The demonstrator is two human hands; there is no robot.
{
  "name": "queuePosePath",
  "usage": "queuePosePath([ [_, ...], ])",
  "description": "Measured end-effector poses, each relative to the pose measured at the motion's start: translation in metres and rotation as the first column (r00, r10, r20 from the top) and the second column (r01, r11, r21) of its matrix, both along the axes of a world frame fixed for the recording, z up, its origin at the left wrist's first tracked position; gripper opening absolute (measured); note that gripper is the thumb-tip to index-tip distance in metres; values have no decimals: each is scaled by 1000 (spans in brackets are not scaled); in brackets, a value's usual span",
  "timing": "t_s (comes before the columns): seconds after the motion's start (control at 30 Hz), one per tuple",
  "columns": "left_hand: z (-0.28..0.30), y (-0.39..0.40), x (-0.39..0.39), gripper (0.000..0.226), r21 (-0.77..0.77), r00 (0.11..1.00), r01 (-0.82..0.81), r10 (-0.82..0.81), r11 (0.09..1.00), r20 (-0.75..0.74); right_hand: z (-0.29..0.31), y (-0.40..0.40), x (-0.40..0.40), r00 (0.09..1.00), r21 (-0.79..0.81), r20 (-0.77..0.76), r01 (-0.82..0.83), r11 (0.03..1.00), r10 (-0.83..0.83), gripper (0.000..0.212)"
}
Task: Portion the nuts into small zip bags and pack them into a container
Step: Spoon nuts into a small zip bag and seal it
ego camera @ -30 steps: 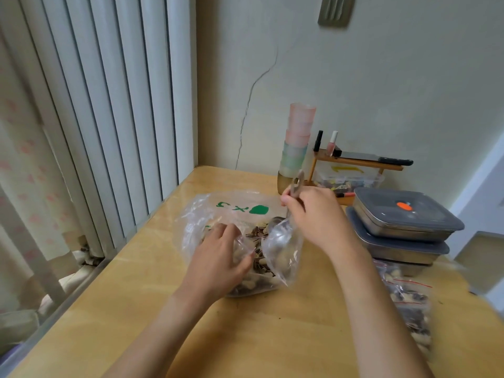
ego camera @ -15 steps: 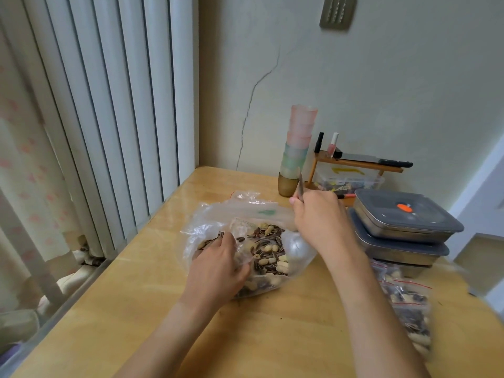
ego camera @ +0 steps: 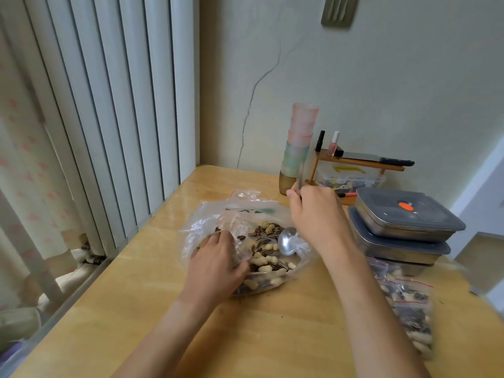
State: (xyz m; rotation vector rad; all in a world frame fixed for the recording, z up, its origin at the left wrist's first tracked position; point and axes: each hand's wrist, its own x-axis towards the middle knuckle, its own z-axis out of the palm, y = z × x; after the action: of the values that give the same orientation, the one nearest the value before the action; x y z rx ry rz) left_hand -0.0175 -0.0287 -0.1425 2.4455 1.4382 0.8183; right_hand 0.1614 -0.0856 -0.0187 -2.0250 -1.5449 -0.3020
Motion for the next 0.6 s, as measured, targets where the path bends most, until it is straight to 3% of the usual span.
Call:
queuePosePath([
  [0.2,2,-1,-1,38,-6,1000,-5,5,1000,3,0,-3,-7,997,-103,77,11,995,-3,36],
  [0.6,-1,6,-4,31,-84,989,22,-34,996,-141,-17,15,-15,995,-53,-47,-86,995,83,40],
])
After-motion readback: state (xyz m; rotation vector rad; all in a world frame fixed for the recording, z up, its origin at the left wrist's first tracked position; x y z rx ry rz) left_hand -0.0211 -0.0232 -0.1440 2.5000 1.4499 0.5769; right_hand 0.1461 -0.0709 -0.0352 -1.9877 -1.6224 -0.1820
